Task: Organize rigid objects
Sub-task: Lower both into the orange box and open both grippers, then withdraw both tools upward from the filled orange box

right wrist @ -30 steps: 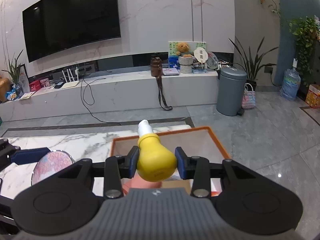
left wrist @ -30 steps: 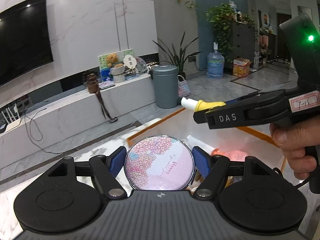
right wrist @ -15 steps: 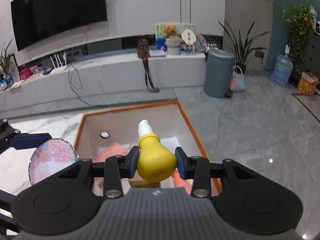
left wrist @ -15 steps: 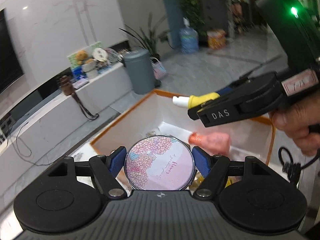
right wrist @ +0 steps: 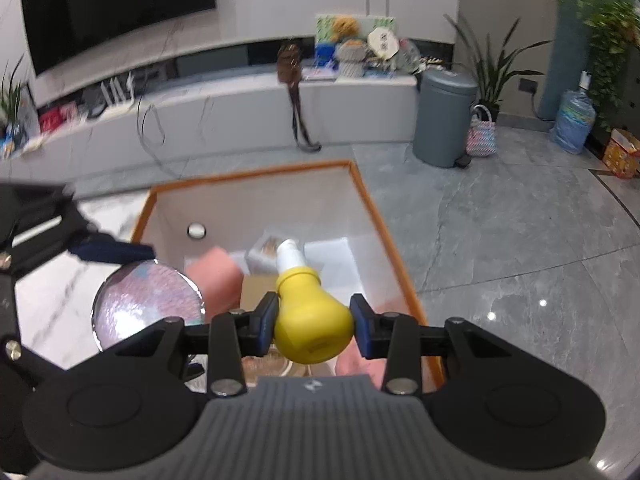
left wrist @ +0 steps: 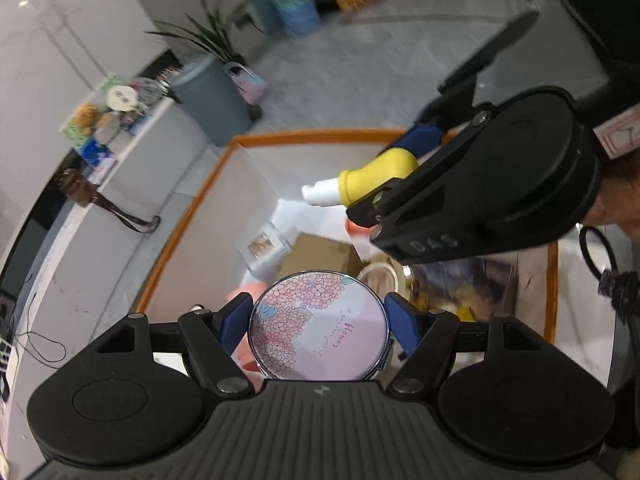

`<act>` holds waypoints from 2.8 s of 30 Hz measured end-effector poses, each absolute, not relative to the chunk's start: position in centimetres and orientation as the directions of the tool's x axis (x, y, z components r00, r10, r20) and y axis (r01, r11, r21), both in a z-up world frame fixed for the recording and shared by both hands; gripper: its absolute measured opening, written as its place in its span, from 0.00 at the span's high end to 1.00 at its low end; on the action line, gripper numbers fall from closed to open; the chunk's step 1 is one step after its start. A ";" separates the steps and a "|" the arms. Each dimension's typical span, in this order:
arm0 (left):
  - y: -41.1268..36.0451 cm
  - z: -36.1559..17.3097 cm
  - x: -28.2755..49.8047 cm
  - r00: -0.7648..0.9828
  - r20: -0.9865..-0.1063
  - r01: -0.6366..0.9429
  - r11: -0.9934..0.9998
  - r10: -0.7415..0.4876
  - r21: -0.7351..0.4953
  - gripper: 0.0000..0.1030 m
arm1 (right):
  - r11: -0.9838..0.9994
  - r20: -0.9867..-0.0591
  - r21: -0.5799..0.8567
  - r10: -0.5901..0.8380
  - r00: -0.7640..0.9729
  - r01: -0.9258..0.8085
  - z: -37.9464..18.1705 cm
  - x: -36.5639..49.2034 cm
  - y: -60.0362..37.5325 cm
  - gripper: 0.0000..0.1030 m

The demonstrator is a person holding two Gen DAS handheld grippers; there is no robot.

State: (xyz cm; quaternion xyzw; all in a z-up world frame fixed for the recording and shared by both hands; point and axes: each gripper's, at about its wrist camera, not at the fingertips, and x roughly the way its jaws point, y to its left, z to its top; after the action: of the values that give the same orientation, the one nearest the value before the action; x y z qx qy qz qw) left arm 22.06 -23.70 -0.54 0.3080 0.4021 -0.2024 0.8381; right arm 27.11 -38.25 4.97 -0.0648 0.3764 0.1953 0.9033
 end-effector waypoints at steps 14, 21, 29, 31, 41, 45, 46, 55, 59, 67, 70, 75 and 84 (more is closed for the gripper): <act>-24.9 -3.2 25.0 0.464 -0.885 0.680 0.658 -0.044 0.324 0.19 | 0.910 -0.778 0.010 0.268 0.568 -0.414 2.7 28.6 -37.5 0.62; -25.0 -4.3 26.0 0.417 -0.909 0.707 0.635 -0.020 0.311 0.19 | 0.908 -0.805 -0.012 0.239 0.544 -0.418 1.2 29.1 -36.9 0.62; -25.0 -5.4 27.4 0.378 -0.926 0.729 0.616 -0.001 0.297 0.19 | 0.913 -0.817 0.000 0.235 0.526 -0.408 0.3 30.0 -36.7 0.62; -24.8 -5.5 27.8 0.370 -0.929 0.731 0.616 0.004 0.294 0.19 | 0.915 -0.825 0.003 0.231 0.516 -0.405 0.0 30.3 -36.5 0.62; -24.2 -6.4 29.8 0.343 -0.939 0.730 0.621 0.029 0.286 0.19 | 0.930 -0.857 -0.006 0.184 0.482 -0.367 -0.4 31.3 -36.0 0.62; -24.0 -6.4 30.1 0.326 -0.945 0.734 0.625 0.021 0.267 0.15 | 0.934 -0.858 -0.010 0.175 0.483 -0.357 -0.6 31.5 -35.6 0.51; -23.9 -6.4 30.1 0.323 -0.946 0.735 0.625 0.018 0.263 0.15 | 0.934 -0.858 -0.007 0.177 0.482 -0.356 -0.6 31.5 -35.5 0.49; -23.4 -5.9 29.6 0.342 -0.940 0.716 0.647 0.003 0.263 0.12 | 0.933 -0.841 -0.019 0.179 0.510 -0.359 -0.1 31.2 -35.0 0.41; -23.2 -5.2 29.2 0.345 -0.939 0.714 0.650 -0.005 0.259 0.11 | 0.935 -0.827 -0.024 0.179 0.532 -0.353 0.8 30.9 -35.1 0.37; -22.3 -2.4 28.3 0.379 -0.924 0.666 0.710 -0.056 0.230 0.11 | 0.941 -0.813 -0.031 0.173 0.556 -0.338 2.0 30.4 -35.7 0.37; -21.8 -1.5 28.3 0.388 -0.918 0.633 0.748 -0.086 0.198 0.11 | 0.943 -0.804 -0.032 0.172 0.569 -0.331 2.5 30.2 -36.1 0.37; -20.8 0.5 27.2 0.451 -0.885 0.545 0.820 -0.112 0.175 0.11 | 0.944 -0.799 -0.037 0.169 0.578 -0.328 2.9 29.8 -36.6 0.37; -19.1 2.3 24.6 0.535 -0.826 0.409 0.910 -0.178 0.068 0.10 | 0.943 -0.789 -0.048 0.166 0.592 -0.329 3.5 28.9 -37.4 0.37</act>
State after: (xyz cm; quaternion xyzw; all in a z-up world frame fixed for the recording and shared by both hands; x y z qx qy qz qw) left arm 24.60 -19.13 2.33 0.1277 0.4514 -0.1693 0.8667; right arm 28.85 -37.40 3.48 -0.0945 0.4298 0.1394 0.8871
